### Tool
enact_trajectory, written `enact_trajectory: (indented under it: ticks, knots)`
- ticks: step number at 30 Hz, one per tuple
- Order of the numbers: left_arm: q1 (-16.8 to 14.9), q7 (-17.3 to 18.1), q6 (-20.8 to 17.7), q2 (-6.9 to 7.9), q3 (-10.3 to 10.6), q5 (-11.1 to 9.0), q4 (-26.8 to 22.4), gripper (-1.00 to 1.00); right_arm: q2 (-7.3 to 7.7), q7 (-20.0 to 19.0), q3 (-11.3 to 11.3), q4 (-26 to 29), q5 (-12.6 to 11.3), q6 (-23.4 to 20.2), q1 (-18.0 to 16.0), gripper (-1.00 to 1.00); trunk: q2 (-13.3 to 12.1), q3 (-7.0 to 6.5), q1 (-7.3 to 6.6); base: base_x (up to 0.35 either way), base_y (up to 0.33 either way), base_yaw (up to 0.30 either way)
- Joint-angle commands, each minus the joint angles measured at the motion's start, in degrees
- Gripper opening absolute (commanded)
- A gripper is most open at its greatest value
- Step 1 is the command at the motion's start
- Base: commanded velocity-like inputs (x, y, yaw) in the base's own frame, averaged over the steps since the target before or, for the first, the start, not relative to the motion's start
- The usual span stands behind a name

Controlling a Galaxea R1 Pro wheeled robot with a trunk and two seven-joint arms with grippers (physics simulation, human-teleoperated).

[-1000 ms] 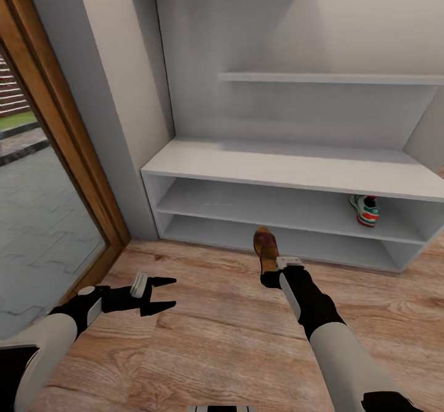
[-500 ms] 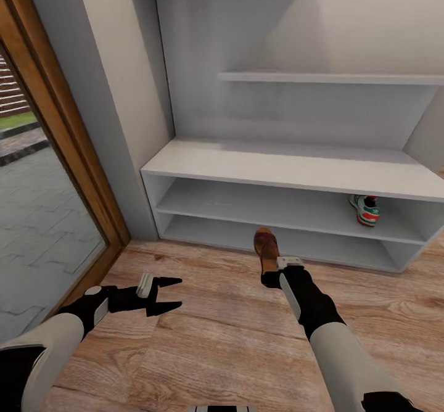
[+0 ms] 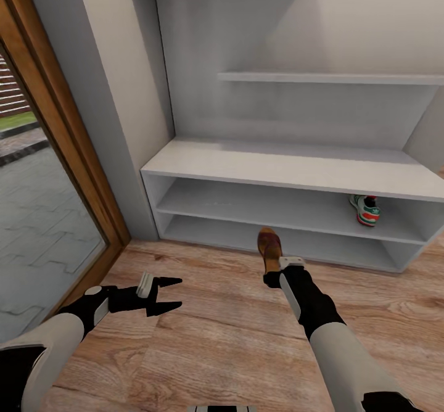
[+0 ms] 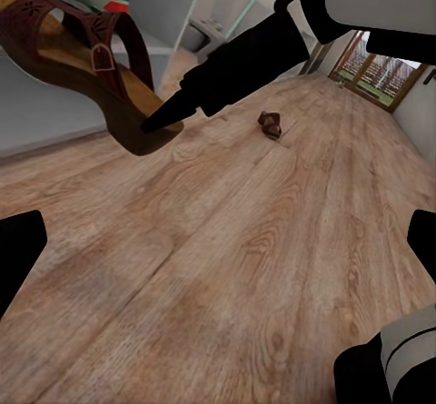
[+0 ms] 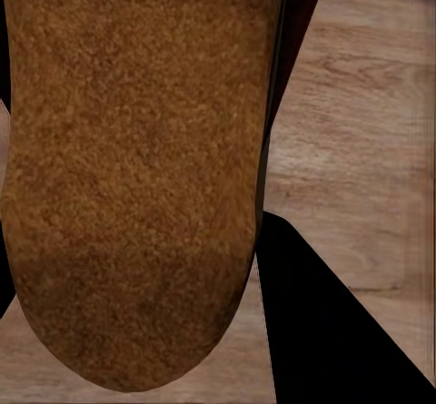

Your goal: Pick up the two gym shoes and the two sandals from the corridor floor and place them onto the hallstand (shoe rack) in the corridor, making sure they are on the rack and not on the floor. Arrange them so the two gym shoes are next to each other and the two sandals are next to each other.

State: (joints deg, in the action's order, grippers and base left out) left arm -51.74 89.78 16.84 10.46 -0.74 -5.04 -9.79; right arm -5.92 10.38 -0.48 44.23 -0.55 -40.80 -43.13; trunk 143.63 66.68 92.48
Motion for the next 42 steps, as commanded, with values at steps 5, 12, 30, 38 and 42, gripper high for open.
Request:
enact_trajectory:
  ticks: [5, 12, 30, 38, 42]
  knots:
    - [0.0, 0.1, 0.5, 0.00, 0.0, -0.1, 0.0, 1.00, -0.04, 5.7, 0.0, 0.1, -0.3, -0.2, 0.0, -1.00, 0.0, 0.05, -0.01, 0.096, 0.000, 0.000]
    - [0.0, 0.1, 0.5, -0.01, 0.0, -0.1, 0.0, 1.00, -0.04, 5.7, 0.0, 0.1, -0.3, -0.2, 0.0, -1.00, 0.0, 0.05, -0.01, 0.277, 0.000, 0.000]
    - [0.0, 0.1, 0.5, -0.50, 0.0, -0.1, 0.0, 1.00, 0.03, 5.7, 0.0, 0.1, -0.3, -0.2, 0.0, -1.00, 0.0, 0.05, -0.01, 0.157, 0.000, 0.000]
    - [0.0, 0.1, 0.5, -0.79, 0.0, -0.1, 0.0, 1.00, 0.03, 5.7, 0.0, 0.1, -0.3, -0.2, 0.0, -1.00, 0.0, 0.05, -0.01, 0.309, 0.000, 0.000]
    - [0.0, 0.1, 0.5, -0.79, 0.0, -0.1, 0.0, 1.00, 0.03, 5.7, 0.0, 0.1, -0.4, -0.2, 0.0, -1.00, 0.0, 0.05, -0.01, 0.253, 0.000, 0.000]
